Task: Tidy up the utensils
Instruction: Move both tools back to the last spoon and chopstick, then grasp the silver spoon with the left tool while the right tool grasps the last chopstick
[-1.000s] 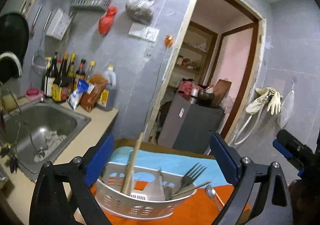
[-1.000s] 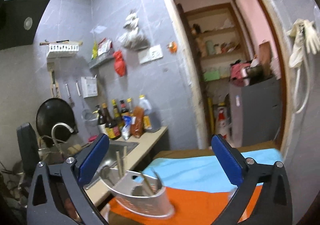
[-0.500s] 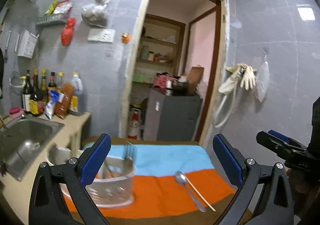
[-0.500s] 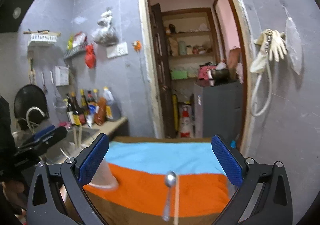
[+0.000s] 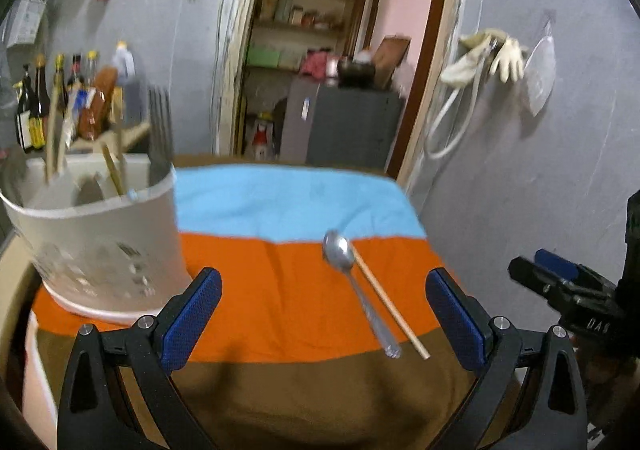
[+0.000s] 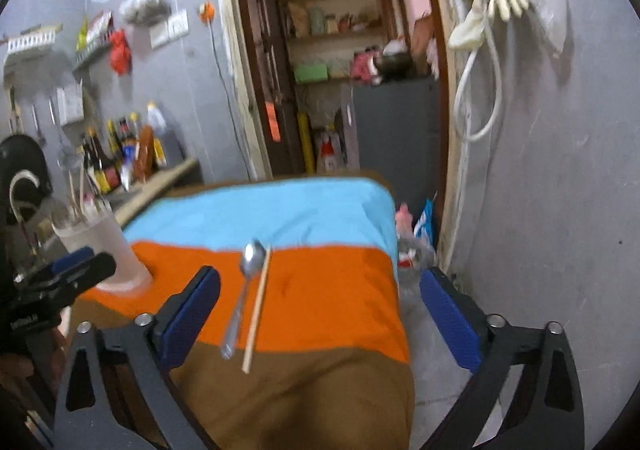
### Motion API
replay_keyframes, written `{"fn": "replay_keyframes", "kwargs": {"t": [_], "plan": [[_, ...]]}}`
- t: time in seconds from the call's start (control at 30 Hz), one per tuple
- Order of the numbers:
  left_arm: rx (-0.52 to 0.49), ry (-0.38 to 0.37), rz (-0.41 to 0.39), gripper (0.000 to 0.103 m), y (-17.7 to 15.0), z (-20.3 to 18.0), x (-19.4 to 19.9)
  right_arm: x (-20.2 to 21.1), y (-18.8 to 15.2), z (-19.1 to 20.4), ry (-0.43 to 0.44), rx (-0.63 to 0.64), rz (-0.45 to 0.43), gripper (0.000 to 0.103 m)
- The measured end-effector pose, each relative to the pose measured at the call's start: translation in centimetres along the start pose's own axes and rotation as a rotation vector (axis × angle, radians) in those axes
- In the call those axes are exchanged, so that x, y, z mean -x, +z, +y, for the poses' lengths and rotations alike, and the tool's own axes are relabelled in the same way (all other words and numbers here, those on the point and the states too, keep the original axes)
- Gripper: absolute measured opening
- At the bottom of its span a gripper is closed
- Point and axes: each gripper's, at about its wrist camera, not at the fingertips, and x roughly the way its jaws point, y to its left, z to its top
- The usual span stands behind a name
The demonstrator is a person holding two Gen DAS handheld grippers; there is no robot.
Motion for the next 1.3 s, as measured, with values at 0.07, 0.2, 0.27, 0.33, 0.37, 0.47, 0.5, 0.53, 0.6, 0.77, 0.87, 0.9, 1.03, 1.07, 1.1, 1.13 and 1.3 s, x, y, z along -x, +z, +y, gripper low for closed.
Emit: {"fn": "replay_keyframes", "kwargs": {"t": [0.07,0.2,0.27,0.33,0.37,0.47,0.5,0.53,0.6,0.77,0.87,0.9,1.03,1.07,1.1,1.13,1.3], "plan": [[0.013,0.039,0.083,0.1,-0.4,0.3,-1.9,-1.6,-1.0,-0.1,0.035,0.0,0.059,0.078],[0.053,0.076,0.139,0.1,-1.0,1.3,-3.4,-4.3,-2.0,0.1,0.091,-0.009,0.142,0.066],[0.058,0.101,0.153,0.1,-1.3,1.5,-4.0,-5.4,-2.1,0.4,0.111,-0.003,0.17,0.064],[0.061,0.112,0.156,0.1,-1.6,1.8,-4.4,-6.5,-2.3,0.8,0.134,0.004,0.196,0.061],[0.063,0.113,0.157,0.1,-1.7,1.9,-4.6,-7.1,-2.3,1.1,0.142,0.011,0.209,0.058],[0.079,0.091,0.167,0.099,-1.8,2.4,-5.3,-8.7,-2.4,1.8,0.173,0.041,0.254,0.048],[0.084,0.082,0.171,0.099,-1.8,2.6,-5.5,-9.2,-2.4,1.9,0.184,0.048,0.269,0.046],[0.085,0.072,0.171,0.099,-1.7,2.7,-5.7,-9.6,-2.4,2.0,0.195,0.053,0.282,0.045],[0.081,0.054,0.174,0.099,-1.4,2.8,-6.1,-10.2,-2.3,2.1,0.208,0.057,0.304,0.043],[0.072,0.038,0.205,0.087,-0.7,2.9,-7.3,-12.1,-2.3,2.7,0.206,0.077,0.366,0.039],[0.049,0.023,0.223,0.073,-0.3,2.7,-7.9,-11.9,-2.4,2.9,0.142,0.106,0.364,0.026],[0.042,0.014,0.229,0.068,-0.3,2.6,-8.2,-11.8,-2.5,2.9,0.123,0.109,0.363,0.024],[0.034,-0.046,0.265,0.056,0.1,2.4,-9.6,-11.5,-2.7,2.4,0.052,0.106,0.36,0.008],[0.036,-0.061,0.273,0.055,0.1,2.4,-10.0,-11.4,-2.7,2.0,0.051,0.091,0.359,0.004],[0.038,-0.076,0.283,0.053,0.3,2.4,-10.5,-11.3,-2.7,1.5,0.051,0.068,0.357,0.004],[0.041,-0.09,0.289,0.052,0.6,2.4,-11.1,-11.3,-2.7,1.0,0.047,0.043,0.356,0.004],[0.063,-0.138,0.318,0.047,1.8,2.9,-14.0,-11.6,-2.3,-0.1,0.045,-0.012,0.352,0.003]]}}
